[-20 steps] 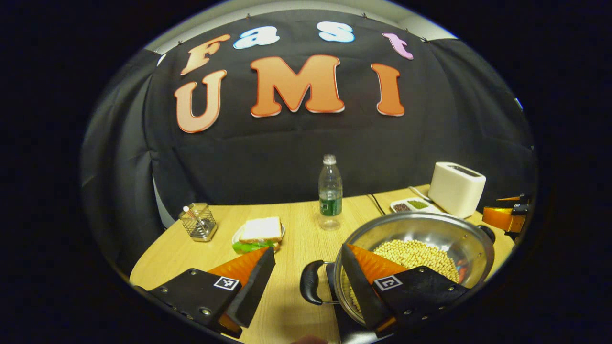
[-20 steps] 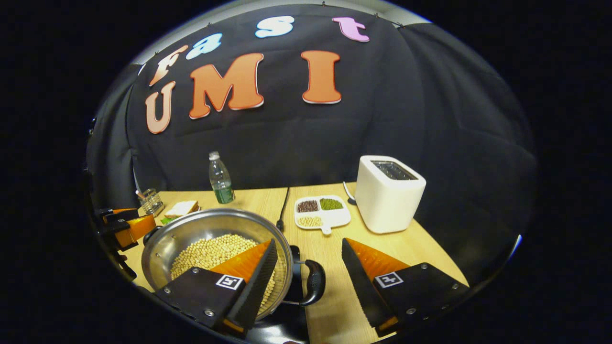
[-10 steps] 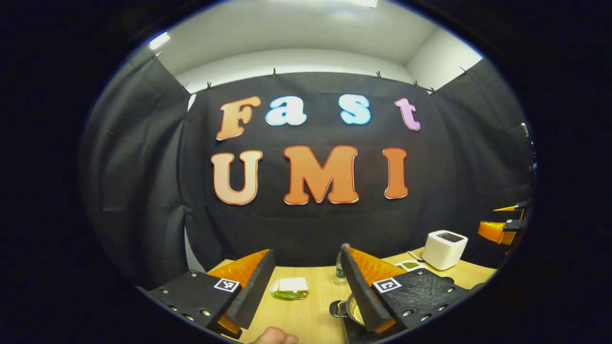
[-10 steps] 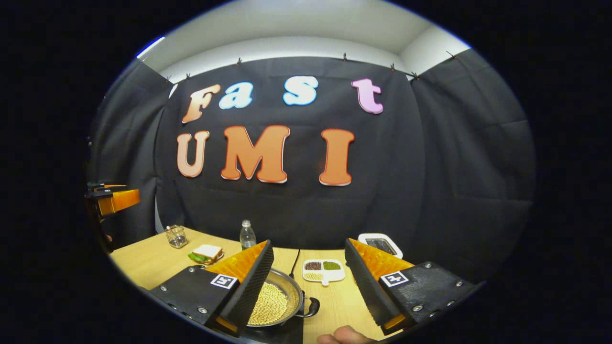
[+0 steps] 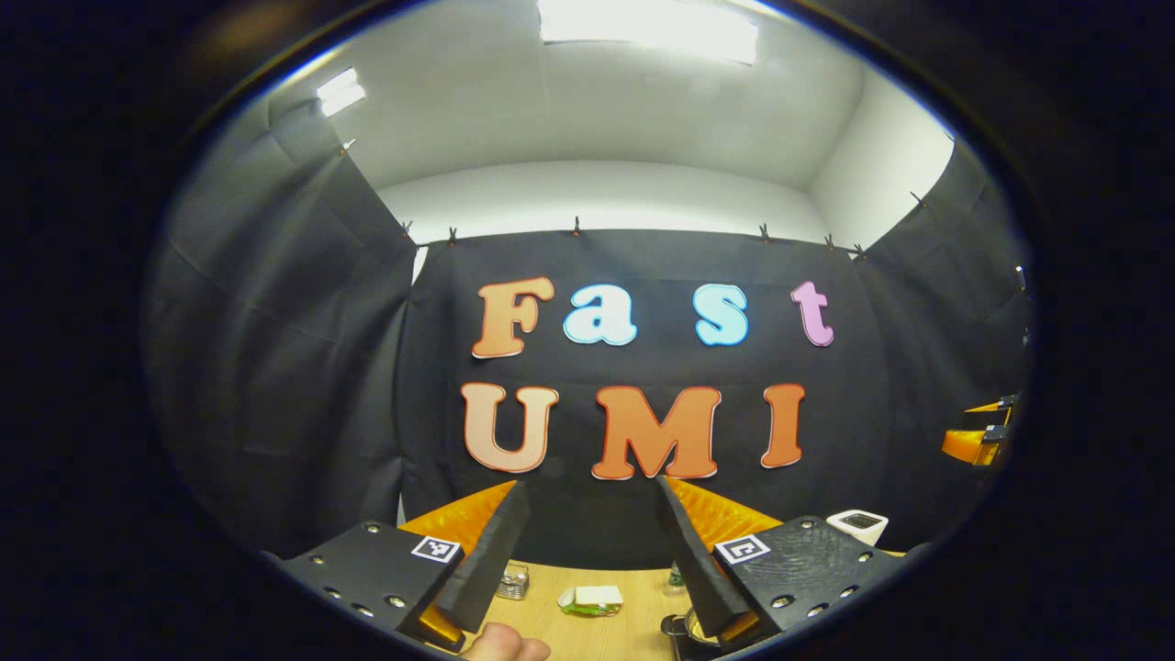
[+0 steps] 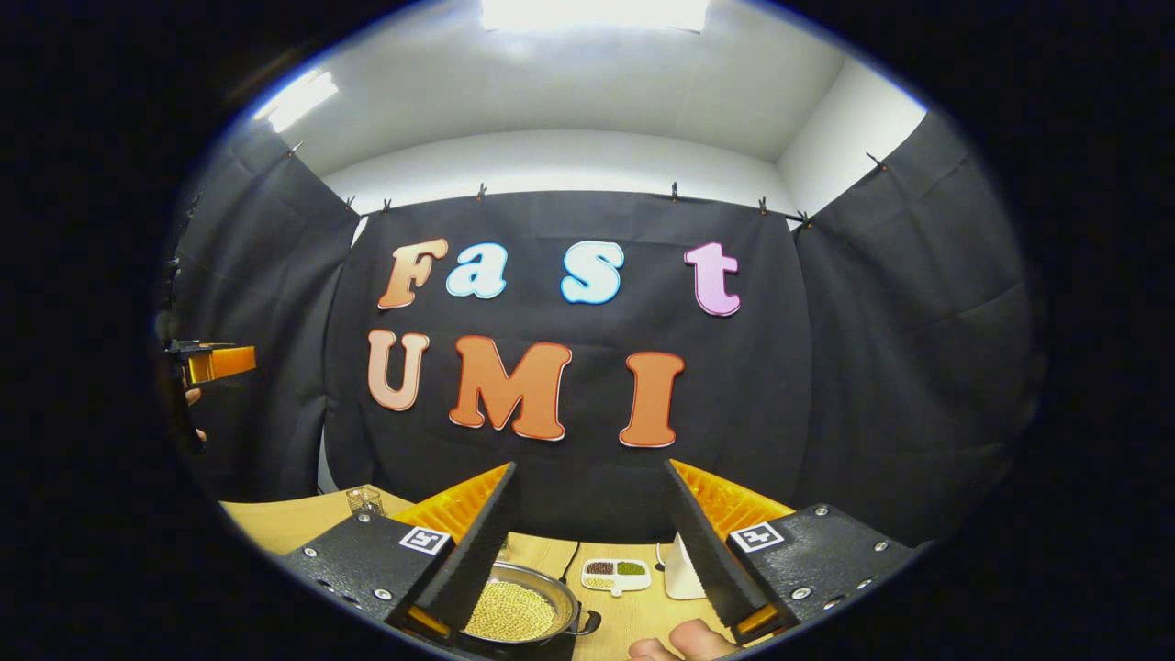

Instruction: First push the handle of the pot to place it horizontally, then grasp the pot with both hands and set it on the induction cooktop.

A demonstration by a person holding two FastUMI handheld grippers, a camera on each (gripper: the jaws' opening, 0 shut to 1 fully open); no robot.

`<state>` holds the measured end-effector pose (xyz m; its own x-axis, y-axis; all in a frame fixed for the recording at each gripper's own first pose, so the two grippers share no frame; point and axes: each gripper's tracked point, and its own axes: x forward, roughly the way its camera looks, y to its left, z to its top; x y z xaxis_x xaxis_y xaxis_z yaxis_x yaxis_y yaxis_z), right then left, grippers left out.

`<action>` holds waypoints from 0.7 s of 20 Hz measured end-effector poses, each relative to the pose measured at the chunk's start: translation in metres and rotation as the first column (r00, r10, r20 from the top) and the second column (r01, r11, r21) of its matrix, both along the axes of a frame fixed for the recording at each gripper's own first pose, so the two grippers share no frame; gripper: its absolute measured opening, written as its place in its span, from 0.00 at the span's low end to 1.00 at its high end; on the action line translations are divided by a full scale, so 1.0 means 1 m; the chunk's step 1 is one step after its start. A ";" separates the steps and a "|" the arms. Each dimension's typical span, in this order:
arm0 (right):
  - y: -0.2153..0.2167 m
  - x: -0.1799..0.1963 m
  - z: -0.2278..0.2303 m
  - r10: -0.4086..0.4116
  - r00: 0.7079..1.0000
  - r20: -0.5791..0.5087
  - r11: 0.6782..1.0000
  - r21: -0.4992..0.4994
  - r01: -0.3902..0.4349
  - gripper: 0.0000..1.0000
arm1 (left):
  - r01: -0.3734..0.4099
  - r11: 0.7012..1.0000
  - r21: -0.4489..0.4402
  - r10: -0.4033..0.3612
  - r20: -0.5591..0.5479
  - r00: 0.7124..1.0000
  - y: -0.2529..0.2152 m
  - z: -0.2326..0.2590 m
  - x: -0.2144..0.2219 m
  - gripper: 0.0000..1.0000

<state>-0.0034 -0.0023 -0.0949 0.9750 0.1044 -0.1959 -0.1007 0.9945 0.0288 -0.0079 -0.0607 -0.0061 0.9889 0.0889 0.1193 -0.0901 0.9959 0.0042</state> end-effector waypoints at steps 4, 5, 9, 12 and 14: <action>-0.010 -0.001 0.041 0.002 0.999 0.041 1.000 0.013 -0.003 0.97 | -0.062 0.998 -0.032 0.065 0.067 0.996 0.033 0.046 -0.019 0.85; -0.012 0.000 0.051 0.002 0.998 0.056 1.000 0.004 -0.002 0.95 | -0.073 0.997 -0.037 0.075 0.079 0.994 0.039 0.056 -0.022 0.85; -0.015 -0.003 0.085 0.003 0.994 0.107 1.000 -0.010 -0.002 0.95 | -0.131 0.991 -0.004 0.130 0.104 0.986 0.059 0.085 -0.042 0.84; -0.014 -0.005 0.098 0.005 0.992 0.128 1.000 0.003 -0.006 0.97 | -0.144 0.988 0.051 0.138 0.092 0.986 0.054 0.085 -0.048 0.83; -0.016 -0.006 0.106 -0.002 0.988 0.153 1.000 -0.002 0.002 0.95 | -0.155 0.984 0.091 0.149 0.067 0.987 0.050 0.078 -0.055 0.82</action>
